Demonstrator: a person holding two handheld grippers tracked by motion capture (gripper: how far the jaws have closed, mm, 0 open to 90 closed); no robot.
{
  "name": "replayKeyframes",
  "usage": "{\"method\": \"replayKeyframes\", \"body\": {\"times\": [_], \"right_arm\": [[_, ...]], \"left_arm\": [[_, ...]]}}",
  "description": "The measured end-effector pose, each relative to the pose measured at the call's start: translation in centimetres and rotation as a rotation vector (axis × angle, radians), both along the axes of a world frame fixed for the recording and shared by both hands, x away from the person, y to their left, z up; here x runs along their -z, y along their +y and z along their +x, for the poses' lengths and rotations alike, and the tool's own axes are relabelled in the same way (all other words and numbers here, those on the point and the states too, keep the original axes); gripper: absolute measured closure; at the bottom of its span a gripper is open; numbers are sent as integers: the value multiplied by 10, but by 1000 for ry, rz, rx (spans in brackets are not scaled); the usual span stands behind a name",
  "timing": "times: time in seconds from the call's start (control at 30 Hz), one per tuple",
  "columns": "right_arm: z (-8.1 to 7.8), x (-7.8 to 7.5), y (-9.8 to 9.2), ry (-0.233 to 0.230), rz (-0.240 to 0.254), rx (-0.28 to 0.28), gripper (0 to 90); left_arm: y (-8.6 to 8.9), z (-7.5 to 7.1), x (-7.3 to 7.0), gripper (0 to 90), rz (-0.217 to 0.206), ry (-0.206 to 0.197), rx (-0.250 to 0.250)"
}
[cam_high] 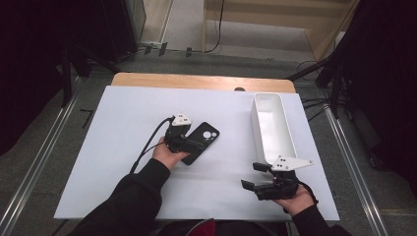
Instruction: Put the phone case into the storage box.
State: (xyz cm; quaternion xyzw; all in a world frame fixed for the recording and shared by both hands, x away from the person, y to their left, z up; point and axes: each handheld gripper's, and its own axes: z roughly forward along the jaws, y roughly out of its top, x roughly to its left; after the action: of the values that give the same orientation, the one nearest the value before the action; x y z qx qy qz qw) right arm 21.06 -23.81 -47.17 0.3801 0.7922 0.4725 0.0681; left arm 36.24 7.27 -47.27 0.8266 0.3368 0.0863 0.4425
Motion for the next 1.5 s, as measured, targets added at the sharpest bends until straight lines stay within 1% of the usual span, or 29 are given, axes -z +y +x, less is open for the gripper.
{"method": "replayKeyframes", "body": {"times": [0.07,0.13,0.2,0.23,0.27,0.33,0.37,0.4,0.47,0.57,0.6,0.7,0.73,0.77,0.8,0.87,0.97,1.07,1.2,1.27,1.3,1.4,1.5], "right_arm": [[0,0,0,-4,0,0,199],[1,0,0,-8,0,0,199],[1,0,-1,-7,0,0,199],[1,0,-1,-8,0,0,199],[0,0,-1,-7,0,0,200],[0,0,-1,-8,0,-1,199],[0,0,-1,-10,-1,-5,199],[0,0,0,-5,0,-4,199],[0,0,0,0,0,0,199],[0,0,-1,-7,0,-4,199],[0,0,0,-1,-1,-4,199],[0,0,0,2,-1,-1,199],[0,0,0,2,-1,-1,199],[0,0,0,0,-1,-2,199],[0,0,1,-1,-2,-2,199],[0,0,1,2,-1,-3,199],[0,0,1,2,-2,-3,199],[-1,0,1,2,-2,-4,199],[0,1,1,-1,-4,-9,199],[0,1,1,0,-6,-13,199],[0,1,2,4,-5,-13,199],[0,1,1,0,-7,-12,199],[-1,1,2,3,-8,-13,199]], "left_arm": [[-2,-1,2,13,30,-8,-1],[-3,-1,4,13,36,0,-3],[-3,-1,5,12,39,1,-5],[-4,-2,7,12,59,-3,-6],[-4,-2,7,12,59,-3,-6],[-6,-3,8,12,72,-11,-10],[-6,-3,9,12,68,-16,-13],[-7,-2,10,12,75,-22,-13],[-7,-2,12,12,74,-24,-16],[-5,-2,15,12,65,-23,-21],[-5,-2,16,12,66,-22,-27],[-4,1,22,12,91,-27,-39],[-4,1,22,12,91,-27,-39],[-4,2,24,12,97,-23,-40],[-5,3,28,12,112,-12,-43],[-5,4,30,12,114,-6,-49],[-6,5,36,12,129,3,-53],[-7,6,39,12,152,6,-44],[-8,6,39,12,159,13,-54],[-9,8,40,13,170,25,-77],[-10,9,41,20,184,26,-93],[-10,8,41,20,201,23,-90],[-13,7,41,20,221,11,-92]]}}
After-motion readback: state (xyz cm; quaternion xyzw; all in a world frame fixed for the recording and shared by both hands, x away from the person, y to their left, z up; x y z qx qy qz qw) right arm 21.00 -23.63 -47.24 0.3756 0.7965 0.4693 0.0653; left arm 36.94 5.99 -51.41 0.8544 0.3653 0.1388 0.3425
